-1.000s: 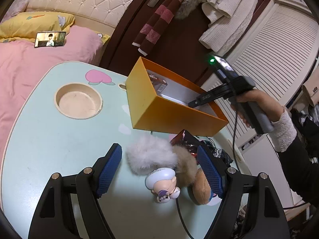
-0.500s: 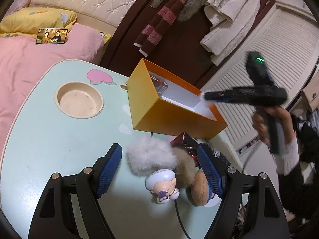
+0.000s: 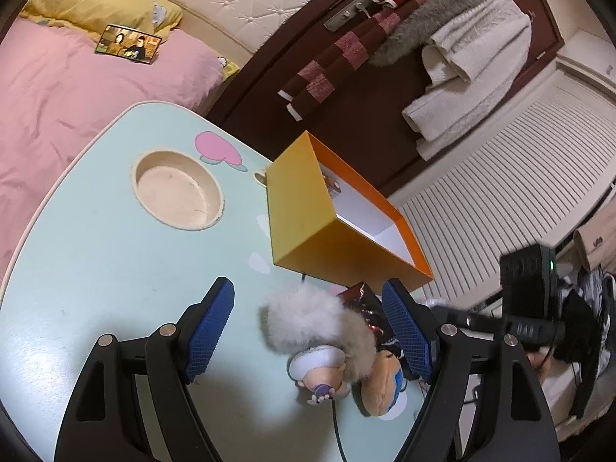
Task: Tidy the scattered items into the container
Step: 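Carry the plastic bag out and set it on the table with the right tool, then grasp the brown printed card box inside the orange box with the left tool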
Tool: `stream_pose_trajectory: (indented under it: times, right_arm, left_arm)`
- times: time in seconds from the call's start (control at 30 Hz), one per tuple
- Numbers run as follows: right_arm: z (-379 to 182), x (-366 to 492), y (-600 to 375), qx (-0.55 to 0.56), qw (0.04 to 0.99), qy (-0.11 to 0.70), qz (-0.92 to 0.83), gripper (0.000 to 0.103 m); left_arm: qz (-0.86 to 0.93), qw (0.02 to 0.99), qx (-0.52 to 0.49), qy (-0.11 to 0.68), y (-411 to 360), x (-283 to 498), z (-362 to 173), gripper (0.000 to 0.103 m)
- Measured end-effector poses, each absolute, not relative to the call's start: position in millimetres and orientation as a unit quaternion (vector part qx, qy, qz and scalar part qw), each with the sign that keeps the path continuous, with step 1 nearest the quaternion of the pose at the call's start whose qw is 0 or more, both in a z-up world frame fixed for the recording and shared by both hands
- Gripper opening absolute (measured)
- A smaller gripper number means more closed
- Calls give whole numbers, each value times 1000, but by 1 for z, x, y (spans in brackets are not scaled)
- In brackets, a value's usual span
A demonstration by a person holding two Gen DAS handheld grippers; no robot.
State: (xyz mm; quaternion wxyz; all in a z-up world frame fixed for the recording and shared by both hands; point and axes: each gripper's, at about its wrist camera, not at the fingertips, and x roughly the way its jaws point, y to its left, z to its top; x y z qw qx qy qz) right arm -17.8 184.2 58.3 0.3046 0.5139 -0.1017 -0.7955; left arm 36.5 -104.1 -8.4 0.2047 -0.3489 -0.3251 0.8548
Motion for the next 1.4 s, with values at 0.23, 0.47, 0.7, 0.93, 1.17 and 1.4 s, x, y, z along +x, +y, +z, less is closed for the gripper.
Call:
stream_pose_trajectory:
  times: [0.23,0.47,0.7,0.93,1.17,1.4]
  right_arm:
    - [48,7,191,496,294,-60,-815,33]
    - [52,27,163,455,305,36,-836,51]
    - [62,29,176,418,306,0,-855,56]
    - [64,28,210,406,272,-74,-869,56]
    - [64,27,225,394,272,-142,-866,56]
    - [59,22,237,402,281,-167,-855,56]
  left_arm:
    - [864,192,-354,-303,-99,36,-8,79]
    - [873,183,-354,-282,-94,36,-6,79]
    - [873,177,-362,-276,-92,34,2,79]
    - [874,200,-386,-216,-55,-4,56,79]
    - [882,120,-452,-58,15,-81,69,79]
    - [864,51,-499,-44,46,-136,36,61]
